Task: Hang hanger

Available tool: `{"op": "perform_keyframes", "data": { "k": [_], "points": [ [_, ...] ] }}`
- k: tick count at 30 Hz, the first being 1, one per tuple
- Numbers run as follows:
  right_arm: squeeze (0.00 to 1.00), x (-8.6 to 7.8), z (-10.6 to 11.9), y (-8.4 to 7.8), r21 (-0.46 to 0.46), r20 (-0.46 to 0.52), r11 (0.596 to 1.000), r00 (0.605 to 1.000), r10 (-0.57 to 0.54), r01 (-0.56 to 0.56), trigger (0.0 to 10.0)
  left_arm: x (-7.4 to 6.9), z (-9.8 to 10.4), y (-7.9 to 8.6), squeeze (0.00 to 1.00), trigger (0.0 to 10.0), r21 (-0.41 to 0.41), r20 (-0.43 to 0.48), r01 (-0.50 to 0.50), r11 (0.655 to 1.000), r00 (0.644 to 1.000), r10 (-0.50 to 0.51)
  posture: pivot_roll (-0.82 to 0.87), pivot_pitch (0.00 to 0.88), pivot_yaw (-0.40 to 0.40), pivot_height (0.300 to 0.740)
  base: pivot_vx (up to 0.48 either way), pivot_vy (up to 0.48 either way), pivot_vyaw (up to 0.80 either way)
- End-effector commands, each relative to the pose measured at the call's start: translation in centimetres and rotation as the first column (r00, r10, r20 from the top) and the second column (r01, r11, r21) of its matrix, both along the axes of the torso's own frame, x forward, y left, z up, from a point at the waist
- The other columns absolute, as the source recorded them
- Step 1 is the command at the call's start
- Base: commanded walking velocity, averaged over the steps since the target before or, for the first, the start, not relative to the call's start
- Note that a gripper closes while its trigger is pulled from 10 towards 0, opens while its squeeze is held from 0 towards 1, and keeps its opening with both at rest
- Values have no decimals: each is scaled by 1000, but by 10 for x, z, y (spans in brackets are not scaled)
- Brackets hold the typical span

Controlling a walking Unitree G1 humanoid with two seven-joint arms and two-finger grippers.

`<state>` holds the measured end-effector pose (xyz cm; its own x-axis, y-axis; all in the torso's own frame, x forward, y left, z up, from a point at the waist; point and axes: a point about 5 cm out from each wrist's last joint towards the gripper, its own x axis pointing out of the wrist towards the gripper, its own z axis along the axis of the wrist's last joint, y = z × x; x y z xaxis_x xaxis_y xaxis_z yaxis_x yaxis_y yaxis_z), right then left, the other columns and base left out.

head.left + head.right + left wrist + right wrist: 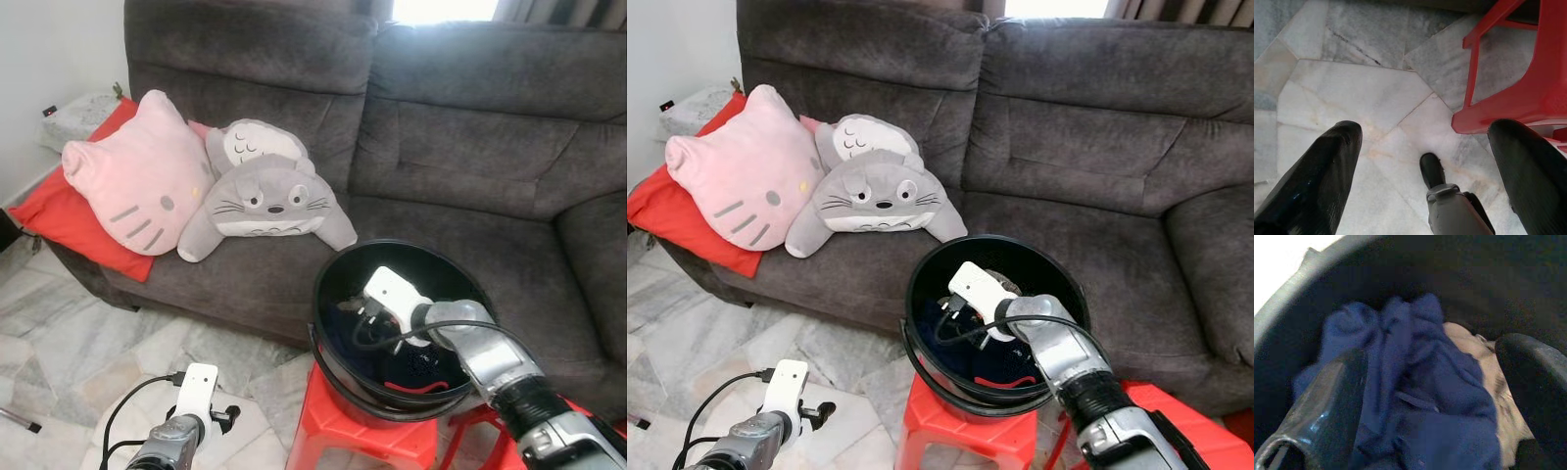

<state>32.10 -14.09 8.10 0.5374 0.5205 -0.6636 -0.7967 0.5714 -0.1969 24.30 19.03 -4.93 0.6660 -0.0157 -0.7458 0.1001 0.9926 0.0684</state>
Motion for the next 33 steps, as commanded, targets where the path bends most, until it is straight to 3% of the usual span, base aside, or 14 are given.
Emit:
{"op": "perform_keyframes", "data": {
  "k": [1, 13, 20, 33],
  "points": [
    [0, -1, -1, 2, -12, -10, 1000, 1000, 29, -29, 10000, -2, -1, 2, 0, 10000, 2, -14, -3, 1000, 1000, 3, -116, 0, -2, 740, 0, 0, 0],
    [0, 3, -9, -7, -18, -34, 998, 997, -63, 62, 10000, -2, -1, 1, 0, 10000, 3, -16, 0, 1000, 1000, 0, -147, 0, -3, 740, 0, 0, 0],
    [0, -9, -14, -11, -5, -56, 998, 997, -58, 58, 10000, -2, -2, 2, 0, 10000, 5, -17, 0, 1000, 1000, 0, -171, 0, 2, 740, 0, 0, 0],
    [0, -16, -28, -11, -20, -118, 996, 989, -89, 87, 10000, -3, -1, 5, 0, 10000, 15, -10, -5, 1000, 1000, 5, -118, 0, -7, 740, 0, 0, 0]
  ]
}}
